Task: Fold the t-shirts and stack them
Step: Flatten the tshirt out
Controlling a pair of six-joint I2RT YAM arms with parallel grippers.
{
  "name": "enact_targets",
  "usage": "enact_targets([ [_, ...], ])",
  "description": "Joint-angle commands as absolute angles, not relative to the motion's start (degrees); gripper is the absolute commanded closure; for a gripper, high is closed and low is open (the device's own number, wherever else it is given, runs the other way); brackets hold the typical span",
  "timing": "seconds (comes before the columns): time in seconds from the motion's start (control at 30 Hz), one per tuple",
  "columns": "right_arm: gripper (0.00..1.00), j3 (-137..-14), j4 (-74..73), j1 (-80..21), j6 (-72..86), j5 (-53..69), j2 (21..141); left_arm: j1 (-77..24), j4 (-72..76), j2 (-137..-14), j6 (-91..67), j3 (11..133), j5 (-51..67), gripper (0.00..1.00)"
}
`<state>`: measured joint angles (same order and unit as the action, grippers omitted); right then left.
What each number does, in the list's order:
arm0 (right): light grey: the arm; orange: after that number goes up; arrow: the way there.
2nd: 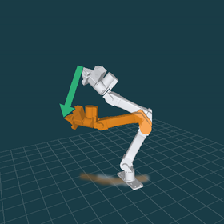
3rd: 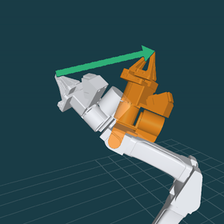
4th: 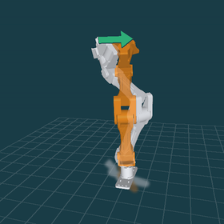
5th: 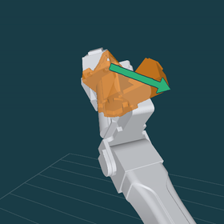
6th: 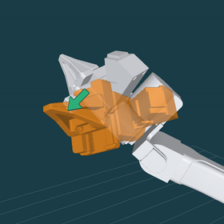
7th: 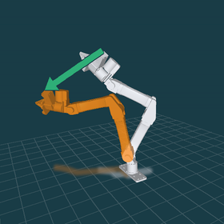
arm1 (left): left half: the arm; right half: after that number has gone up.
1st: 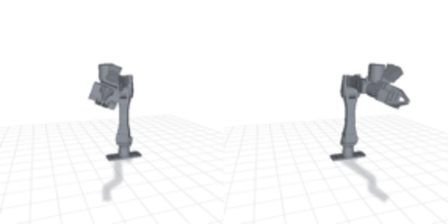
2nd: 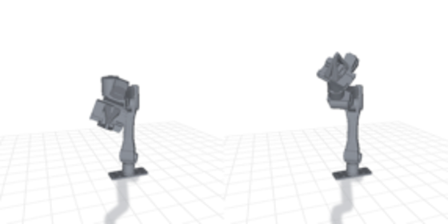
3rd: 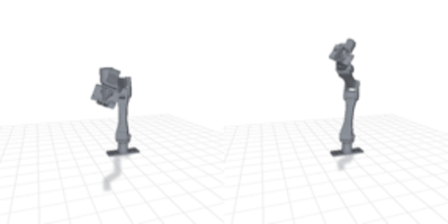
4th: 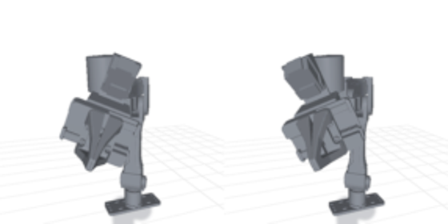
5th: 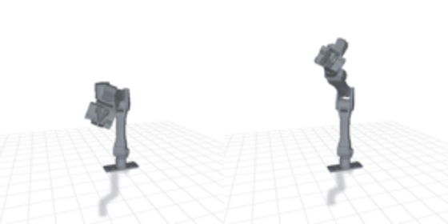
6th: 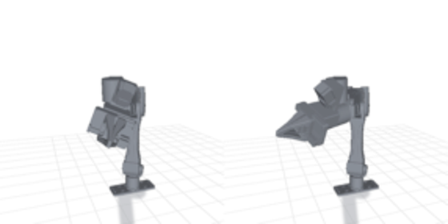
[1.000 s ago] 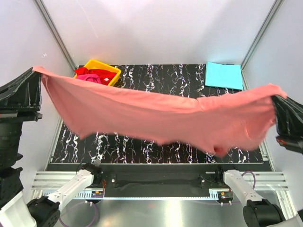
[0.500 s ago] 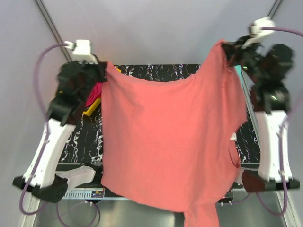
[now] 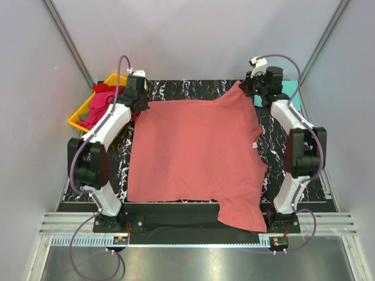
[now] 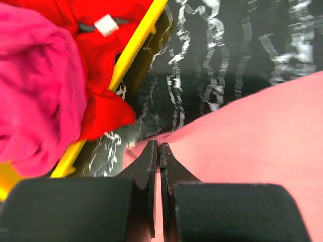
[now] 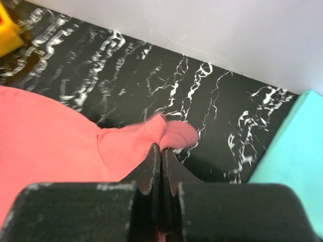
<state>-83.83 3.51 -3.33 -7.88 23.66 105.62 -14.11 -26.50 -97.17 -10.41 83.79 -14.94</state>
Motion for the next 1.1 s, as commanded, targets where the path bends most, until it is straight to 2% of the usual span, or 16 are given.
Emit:
enact_targets([
  [0.0,1.00,-93.13,11.69,-3.25,-9.58,24.70,114.06,-11.69,-20.66,-101.50,-8.88,90.43,-10.03,1.00],
  [0.27,1.00,-108.89,6.60,-3.34,-11.07,25.31,128.48,-8.53,-19.25,-111.79,-3.70,101.76,-6.94,1.00],
  [0.67,1.00,-126.73,2.46,-3.25,-15.55,24.52,138.95,-6.59,-18.72,-116.63,-2.82,105.55,-7.29,1.00],
  [0.93,1.00,-127.62,1.41,-3.34,-15.03,25.49,139.41,-5.98,-17.58,-117.60,1.13,105.65,-6.86,1.00],
  [1.07,1.00,-117.01,2.72,-3.34,-15.03,19.88,132.64,-5.98,-16.35,-116.46,2.98,104.33,-4.22,1.00],
])
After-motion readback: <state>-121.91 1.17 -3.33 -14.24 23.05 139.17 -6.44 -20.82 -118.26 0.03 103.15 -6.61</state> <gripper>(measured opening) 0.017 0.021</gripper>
